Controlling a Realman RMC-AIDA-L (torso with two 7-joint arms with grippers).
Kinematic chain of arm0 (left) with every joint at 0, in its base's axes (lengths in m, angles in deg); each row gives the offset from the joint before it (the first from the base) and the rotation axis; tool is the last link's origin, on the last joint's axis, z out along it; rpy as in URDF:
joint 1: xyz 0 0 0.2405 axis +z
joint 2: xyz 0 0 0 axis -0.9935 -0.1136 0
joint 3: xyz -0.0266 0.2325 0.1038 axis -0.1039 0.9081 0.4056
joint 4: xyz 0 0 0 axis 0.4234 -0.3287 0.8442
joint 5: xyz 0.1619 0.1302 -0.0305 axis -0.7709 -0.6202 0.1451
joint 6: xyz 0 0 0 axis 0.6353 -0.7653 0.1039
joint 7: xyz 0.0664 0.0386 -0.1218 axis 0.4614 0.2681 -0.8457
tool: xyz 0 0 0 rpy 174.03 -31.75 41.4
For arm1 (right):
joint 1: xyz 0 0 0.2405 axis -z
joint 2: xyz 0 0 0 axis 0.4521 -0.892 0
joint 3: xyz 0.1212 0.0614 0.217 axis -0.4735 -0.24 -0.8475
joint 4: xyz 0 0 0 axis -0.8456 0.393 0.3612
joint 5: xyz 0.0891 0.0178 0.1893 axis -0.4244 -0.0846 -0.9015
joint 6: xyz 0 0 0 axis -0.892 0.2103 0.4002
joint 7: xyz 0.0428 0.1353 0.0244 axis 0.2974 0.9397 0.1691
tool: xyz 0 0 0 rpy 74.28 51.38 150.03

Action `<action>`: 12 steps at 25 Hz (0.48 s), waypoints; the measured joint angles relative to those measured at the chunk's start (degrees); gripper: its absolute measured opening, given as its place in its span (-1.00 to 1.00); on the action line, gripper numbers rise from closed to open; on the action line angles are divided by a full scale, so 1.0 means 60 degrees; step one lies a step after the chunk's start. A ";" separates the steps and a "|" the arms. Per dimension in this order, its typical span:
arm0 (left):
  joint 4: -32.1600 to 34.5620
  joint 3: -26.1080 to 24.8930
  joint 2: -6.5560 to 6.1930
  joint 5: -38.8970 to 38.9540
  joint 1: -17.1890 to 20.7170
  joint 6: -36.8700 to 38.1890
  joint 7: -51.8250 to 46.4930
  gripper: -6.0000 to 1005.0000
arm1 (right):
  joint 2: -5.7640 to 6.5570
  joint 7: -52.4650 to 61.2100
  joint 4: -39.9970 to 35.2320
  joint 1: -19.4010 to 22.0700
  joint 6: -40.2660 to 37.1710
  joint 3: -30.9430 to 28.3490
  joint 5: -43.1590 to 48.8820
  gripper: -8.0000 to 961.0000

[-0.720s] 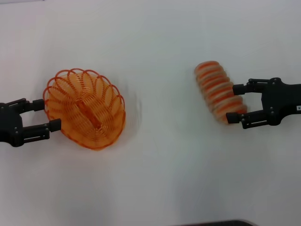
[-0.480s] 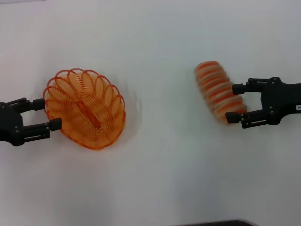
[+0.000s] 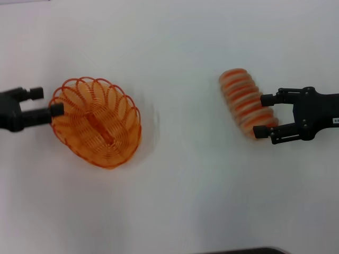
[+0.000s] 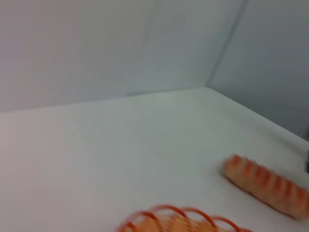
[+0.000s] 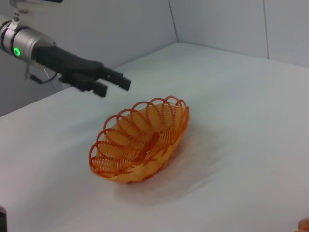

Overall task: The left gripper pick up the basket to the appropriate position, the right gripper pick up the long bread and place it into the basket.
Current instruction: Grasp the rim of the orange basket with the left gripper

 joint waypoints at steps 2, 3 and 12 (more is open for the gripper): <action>0.0140 0.0001 0.0068 0.0122 -0.0118 -0.0446 -0.0213 0.65 | -0.0003 0.0016 0.0000 -0.0010 -0.0022 -0.0001 -0.0004 0.97; 0.0176 0.0011 0.0093 0.0138 -0.0175 -0.0712 -0.0321 0.65 | -0.0004 0.0022 0.0001 -0.0015 -0.0026 -0.0001 -0.0005 0.97; 0.0438 0.1366 -0.0203 -0.0689 -0.1058 -0.2272 -0.2366 0.65 | 0.0066 0.0181 -0.0039 -0.0041 -0.0332 -0.0042 -0.0044 0.97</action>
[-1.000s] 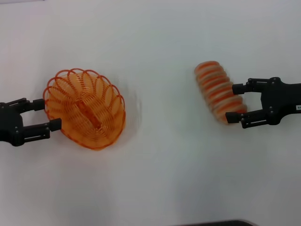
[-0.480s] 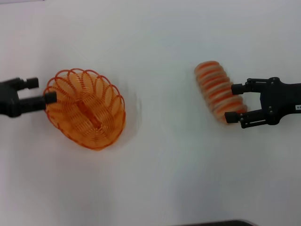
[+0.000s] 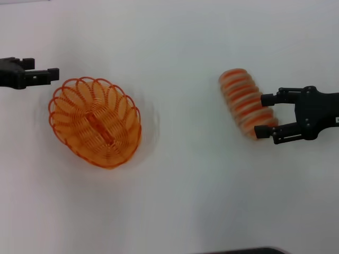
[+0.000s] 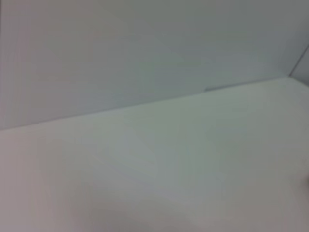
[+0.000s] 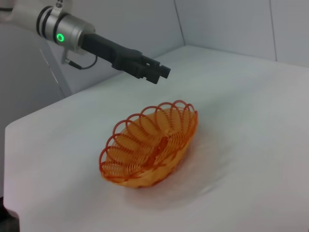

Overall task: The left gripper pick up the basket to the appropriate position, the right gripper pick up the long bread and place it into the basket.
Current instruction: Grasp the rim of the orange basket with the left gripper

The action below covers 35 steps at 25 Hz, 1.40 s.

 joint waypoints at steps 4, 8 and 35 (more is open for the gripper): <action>0.0610 0.0927 -0.0034 -0.0886 -0.0376 0.0231 -0.0535 0.65 | -0.0069 0.0002 -0.0226 0.0021 -0.0050 -0.0058 0.0016 0.97; 0.0873 0.1536 -0.0028 -0.1341 -0.0629 0.0383 -0.0792 0.65 | -0.0091 0.0010 -0.0321 0.0022 -0.0076 -0.0053 0.0029 0.97; 0.0806 0.3570 0.0683 -0.3379 -0.1222 -0.1409 -0.1544 0.45 | -0.0084 0.0060 -0.0328 0.0000 -0.0077 -0.0008 0.0046 0.97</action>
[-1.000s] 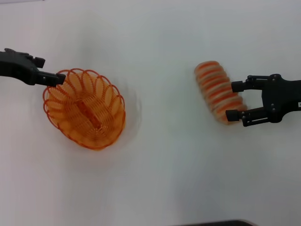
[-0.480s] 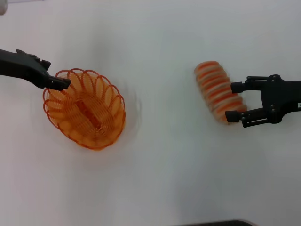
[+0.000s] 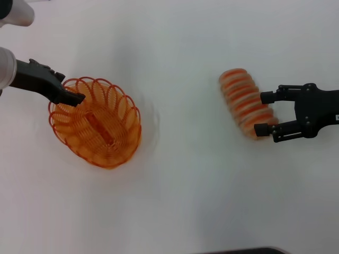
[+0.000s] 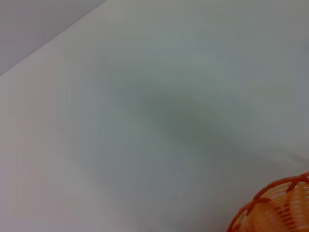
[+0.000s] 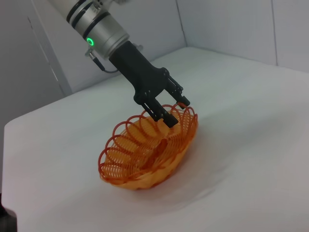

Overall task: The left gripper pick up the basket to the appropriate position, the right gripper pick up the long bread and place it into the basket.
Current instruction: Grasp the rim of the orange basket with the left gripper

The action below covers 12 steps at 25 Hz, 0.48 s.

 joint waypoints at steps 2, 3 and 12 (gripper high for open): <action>0.0000 0.0068 0.0024 -0.0031 -0.0007 -0.0028 -0.0003 0.37 | 0.0000 0.0008 0.0000 0.0000 0.0012 -0.0020 -0.0001 0.97; 0.0001 0.0106 0.0029 -0.0036 -0.0008 -0.0036 -0.0028 0.33 | 0.0000 0.0011 0.0000 -0.0001 0.0017 -0.0022 -0.0001 0.97; 0.0014 0.0164 0.0025 -0.0317 -0.0047 -0.0088 -0.0244 -0.02 | 0.0018 0.0015 0.0000 -0.0039 0.0058 -0.0045 -0.0008 0.97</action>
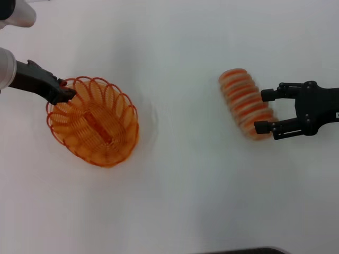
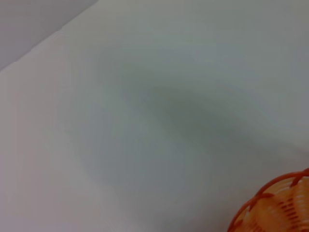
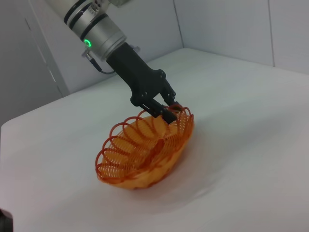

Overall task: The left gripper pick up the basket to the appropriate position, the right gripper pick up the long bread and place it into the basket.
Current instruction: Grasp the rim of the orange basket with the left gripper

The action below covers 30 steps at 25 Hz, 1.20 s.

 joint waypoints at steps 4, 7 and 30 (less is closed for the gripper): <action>-0.0006 0.0015 0.0040 -0.0268 -0.0115 0.0025 -0.0125 -0.17 | 0.0016 0.0000 0.0001 -0.0027 -0.0001 -0.0008 -0.0035 0.97; -0.0006 0.0016 0.0067 -0.0297 -0.0166 0.0095 -0.0128 -0.45 | 0.0034 -0.0013 0.0000 -0.0050 0.0000 -0.0009 -0.0050 0.97; 0.1237 -0.1229 -0.0345 -0.0248 -0.0514 0.3585 -0.5309 -0.84 | 0.0052 0.0118 -0.0004 -0.0125 0.0192 -0.0988 -0.0065 0.97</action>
